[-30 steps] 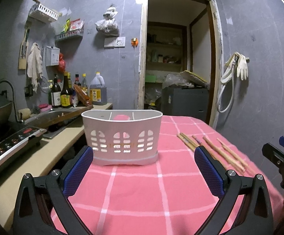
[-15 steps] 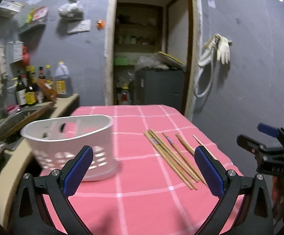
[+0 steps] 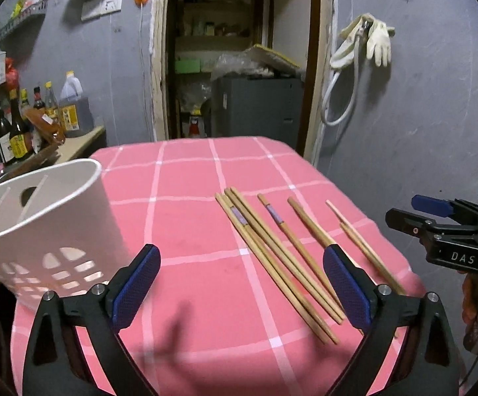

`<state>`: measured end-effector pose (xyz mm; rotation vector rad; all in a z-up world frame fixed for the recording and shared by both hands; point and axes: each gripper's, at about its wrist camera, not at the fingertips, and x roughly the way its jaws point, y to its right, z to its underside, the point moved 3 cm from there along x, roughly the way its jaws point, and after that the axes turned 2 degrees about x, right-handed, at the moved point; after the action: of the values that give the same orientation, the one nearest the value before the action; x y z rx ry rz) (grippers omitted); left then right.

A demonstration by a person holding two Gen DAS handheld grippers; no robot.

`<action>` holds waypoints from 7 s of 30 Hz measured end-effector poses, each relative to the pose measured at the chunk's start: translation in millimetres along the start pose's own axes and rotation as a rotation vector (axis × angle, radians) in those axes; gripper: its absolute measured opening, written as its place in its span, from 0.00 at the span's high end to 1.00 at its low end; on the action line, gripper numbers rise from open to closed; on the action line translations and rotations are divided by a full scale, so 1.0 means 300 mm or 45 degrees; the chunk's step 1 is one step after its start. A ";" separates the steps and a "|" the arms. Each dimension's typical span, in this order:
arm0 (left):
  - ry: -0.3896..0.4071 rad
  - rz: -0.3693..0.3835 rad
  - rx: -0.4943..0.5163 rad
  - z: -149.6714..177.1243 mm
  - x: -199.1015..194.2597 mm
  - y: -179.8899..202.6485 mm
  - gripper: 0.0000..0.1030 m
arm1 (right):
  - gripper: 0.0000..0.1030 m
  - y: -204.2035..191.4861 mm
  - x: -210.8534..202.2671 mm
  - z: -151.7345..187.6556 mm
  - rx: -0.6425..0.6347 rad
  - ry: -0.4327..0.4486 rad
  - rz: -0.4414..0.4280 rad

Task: Organize utensils
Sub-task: 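Move the left tool to the chopsticks while the right tool approaches a single chopstick, then close the left tool on a chopstick while the right tool grasps another chopstick, then lift both held chopsticks upright and carry them over the white caddy, then lower the chopsticks into the caddy and open both tools, then move both tools back to the remaining chopsticks on the cloth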

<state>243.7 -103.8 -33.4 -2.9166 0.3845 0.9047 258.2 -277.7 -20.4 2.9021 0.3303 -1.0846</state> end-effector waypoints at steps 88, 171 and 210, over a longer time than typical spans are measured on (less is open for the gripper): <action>-0.214 0.201 -0.202 -0.011 0.163 -0.064 0.96 | 0.97 -0.024 0.080 -0.044 0.264 0.031 -0.289; 0.499 -0.158 -0.532 -0.050 -0.402 -0.760 0.52 | 0.42 -0.713 -0.037 -0.249 -0.030 0.711 -0.522; 0.229 0.021 -0.073 -0.027 -0.202 -0.060 0.02 | 0.00 -0.107 -0.259 0.009 -0.024 0.458 0.014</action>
<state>204.6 -74.3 7.3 -3.0624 0.3999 0.6682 192.7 -261.2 29.7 3.0669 0.3289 -0.5475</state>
